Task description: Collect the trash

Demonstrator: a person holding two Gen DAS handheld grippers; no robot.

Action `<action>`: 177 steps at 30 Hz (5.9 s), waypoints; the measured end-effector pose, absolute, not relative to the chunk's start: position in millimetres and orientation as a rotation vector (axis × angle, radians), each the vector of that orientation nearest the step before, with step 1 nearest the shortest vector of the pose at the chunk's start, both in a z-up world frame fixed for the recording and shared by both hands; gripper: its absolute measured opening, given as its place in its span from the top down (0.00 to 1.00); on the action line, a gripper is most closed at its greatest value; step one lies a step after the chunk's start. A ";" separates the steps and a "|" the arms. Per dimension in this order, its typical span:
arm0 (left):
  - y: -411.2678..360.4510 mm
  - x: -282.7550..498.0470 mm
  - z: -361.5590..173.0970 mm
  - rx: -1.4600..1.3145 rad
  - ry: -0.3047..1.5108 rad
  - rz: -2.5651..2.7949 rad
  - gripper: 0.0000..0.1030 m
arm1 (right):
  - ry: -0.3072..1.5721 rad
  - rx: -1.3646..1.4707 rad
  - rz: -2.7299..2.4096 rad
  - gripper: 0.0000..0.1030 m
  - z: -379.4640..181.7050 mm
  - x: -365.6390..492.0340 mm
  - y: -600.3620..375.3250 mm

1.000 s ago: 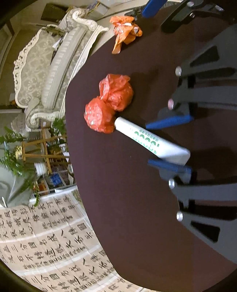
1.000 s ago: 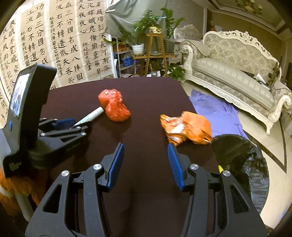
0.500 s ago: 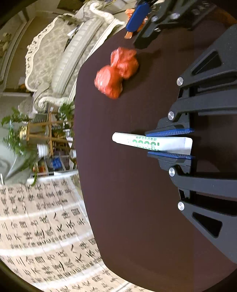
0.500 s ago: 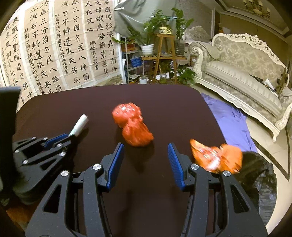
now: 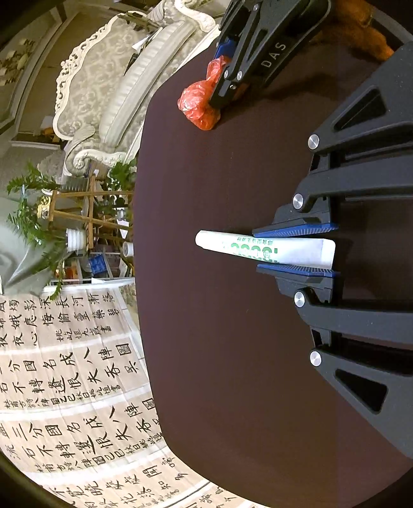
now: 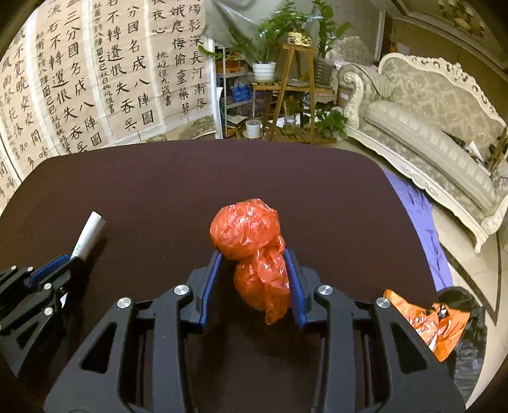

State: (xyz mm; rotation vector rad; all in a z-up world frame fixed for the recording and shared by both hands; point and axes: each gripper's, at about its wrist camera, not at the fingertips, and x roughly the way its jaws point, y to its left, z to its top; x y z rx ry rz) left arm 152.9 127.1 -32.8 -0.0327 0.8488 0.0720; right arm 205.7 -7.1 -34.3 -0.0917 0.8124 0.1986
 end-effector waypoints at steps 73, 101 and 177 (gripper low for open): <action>-182.6 121.2 -29.5 0.191 0.763 -0.369 0.55 | 0.703 0.191 -0.303 0.56 -51.7 57.7 -323.1; -153.7 117.6 -19.4 0.147 0.741 -0.320 0.20 | 0.692 0.159 -0.357 0.26 -45.7 50.9 -309.1; -79.1 -5.3 31.9 0.083 0.617 -0.223 0.17 | 0.551 0.118 -0.327 0.23 27.1 -70.6 -233.3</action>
